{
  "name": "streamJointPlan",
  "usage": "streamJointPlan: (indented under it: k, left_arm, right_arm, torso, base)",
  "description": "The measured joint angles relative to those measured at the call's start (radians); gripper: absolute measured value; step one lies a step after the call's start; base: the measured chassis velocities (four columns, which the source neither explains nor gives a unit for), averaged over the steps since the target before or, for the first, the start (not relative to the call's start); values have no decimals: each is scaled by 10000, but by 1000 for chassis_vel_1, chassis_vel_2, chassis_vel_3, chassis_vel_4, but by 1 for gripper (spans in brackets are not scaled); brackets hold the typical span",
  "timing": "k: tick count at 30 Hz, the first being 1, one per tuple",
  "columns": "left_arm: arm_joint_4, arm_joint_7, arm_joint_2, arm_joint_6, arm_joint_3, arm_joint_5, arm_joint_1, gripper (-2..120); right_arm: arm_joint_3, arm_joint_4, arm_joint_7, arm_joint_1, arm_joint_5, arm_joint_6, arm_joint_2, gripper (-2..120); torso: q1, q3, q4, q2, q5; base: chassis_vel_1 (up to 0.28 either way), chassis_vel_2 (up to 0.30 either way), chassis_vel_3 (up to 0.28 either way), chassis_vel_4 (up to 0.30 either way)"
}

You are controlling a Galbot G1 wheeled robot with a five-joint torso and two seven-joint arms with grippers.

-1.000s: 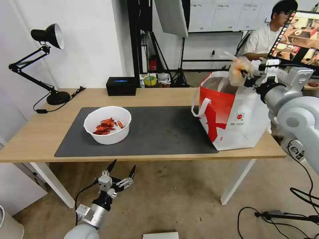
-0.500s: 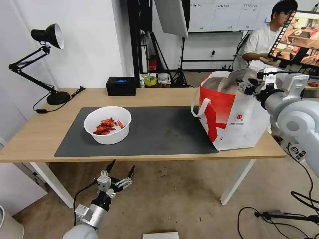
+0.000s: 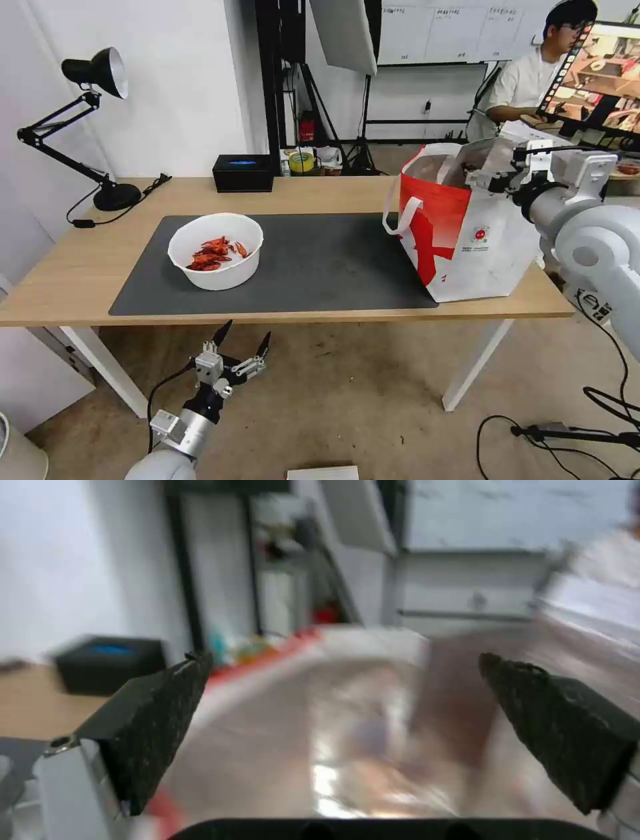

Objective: Pick up the trash from the table and place it into the takeout bag.

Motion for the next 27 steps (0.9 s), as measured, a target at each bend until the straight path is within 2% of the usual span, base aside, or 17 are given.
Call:
streamJointPlan:
  k: [1,3,5,10,21,23,24,27]
  left_arm:
    - [0,0,0,0,0,0,0,100]
    - [-18,-4,9,0,-22,-3,7,100]
    - [-27,-6,7,1,-28,-4,9,100]
    - [-133,-17,-32,10,-136,-35,61,100]
    - [-169,-17,82,-18,-437,-61,182,100]
    - [-171,-11,62,-50,-471,-61,235,100]
    - [-171,-11,62,-50,-471,-61,235,100]
    - [-110,22,61,-92,-495,-58,259,100]
  right_arm:
    - [0,0,0,0,0,0,0,100]
    - [36,360,-799,-182,32,623,-27,100]
    - [72,517,-924,-302,7,745,-37,100]
    - [600,1435,-1784,-1715,-178,1308,-90,100]
    - [891,2225,-2849,-3353,-1057,2162,-104,100]
    - [972,2456,-2998,-4291,-1585,2292,170,100]
    - [972,2456,-2998,-4291,-1585,2292,170,100]
    - [908,2511,-3152,-5635,-2665,2498,769,100]
  torso:
    - [0,0,0,0,0]
    - [0,0,1,0,-1]
    - [0,0,2,0,-3]
    - [0,-1,-2,1,-1]
    - [0,-1,1,1,-3]
    - [-1,-2,0,2,-2]
    - [-1,-2,0,2,-2]
    - [0,-1,-1,1,1]
  base:
    - [0,0,0,0]
    - [0,0,0,0]
    - [0,0,0,0]
    - [0,0,0,0]
    - [0,0,0,0]
    - [0,0,0,0]
    - [0,0,0,0]
    - [0,0,0,0]
